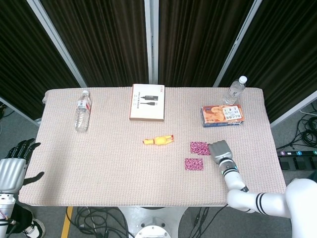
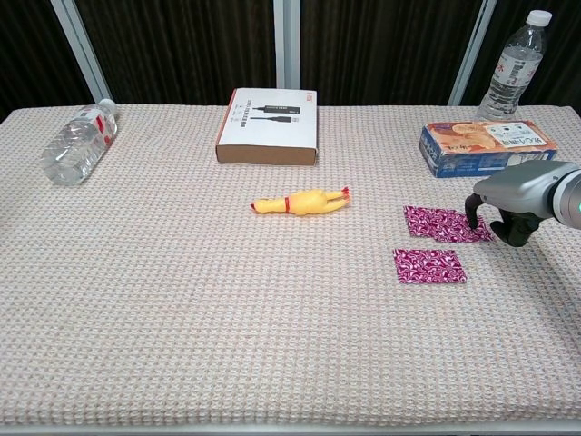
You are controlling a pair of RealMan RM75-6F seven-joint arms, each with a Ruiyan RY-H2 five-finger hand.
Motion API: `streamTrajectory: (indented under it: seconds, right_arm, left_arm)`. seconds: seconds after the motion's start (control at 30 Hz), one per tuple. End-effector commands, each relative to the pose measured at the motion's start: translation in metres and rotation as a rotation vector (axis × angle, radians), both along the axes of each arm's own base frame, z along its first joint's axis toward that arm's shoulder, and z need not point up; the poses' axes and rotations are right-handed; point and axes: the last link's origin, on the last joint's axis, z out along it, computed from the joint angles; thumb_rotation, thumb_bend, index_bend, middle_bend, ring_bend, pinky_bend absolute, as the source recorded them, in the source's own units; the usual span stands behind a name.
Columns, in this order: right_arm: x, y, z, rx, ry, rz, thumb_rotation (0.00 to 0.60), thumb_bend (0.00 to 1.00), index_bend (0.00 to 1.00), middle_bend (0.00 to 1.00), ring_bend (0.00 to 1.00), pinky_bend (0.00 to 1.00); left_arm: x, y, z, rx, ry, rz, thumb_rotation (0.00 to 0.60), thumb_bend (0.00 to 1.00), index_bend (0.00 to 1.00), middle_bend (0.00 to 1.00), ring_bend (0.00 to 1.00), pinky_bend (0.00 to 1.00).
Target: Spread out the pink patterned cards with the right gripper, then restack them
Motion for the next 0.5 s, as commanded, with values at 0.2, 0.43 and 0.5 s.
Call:
streamTrajectory:
  seconds: [0.2, 0.43, 0.5]
  right_arm:
    - [0.01, 0.0, 0.001, -0.005, -0.035, 0.027, 0.6, 0.61, 0.29, 1.0, 0.84, 0.8]
    - [0.023, 0.001, -0.008, 0.004, -0.065, 0.052, 0.6, 0.61, 0.26, 1.0, 0.84, 0.8]
    - [0.023, 0.002, -0.012, 0.01, -0.06, 0.049, 0.6, 0.61, 0.26, 1.0, 0.84, 0.8]
  left_arm:
    - [0.0, 0.0, -0.001, -0.003, -0.001, -0.002, 0.6, 0.0, 0.23, 0.22, 0.13, 0.24]
    - [0.0, 0.0, 0.0, 0.0, -0.002, -0.001, 0.6, 0.0, 0.23, 0.22, 0.13, 0.24]
    - [-0.001, 0.0, 0.001, 0.002, -0.004, 0.0, 0.6, 0.0, 0.23, 0.22, 0.13, 0.24]
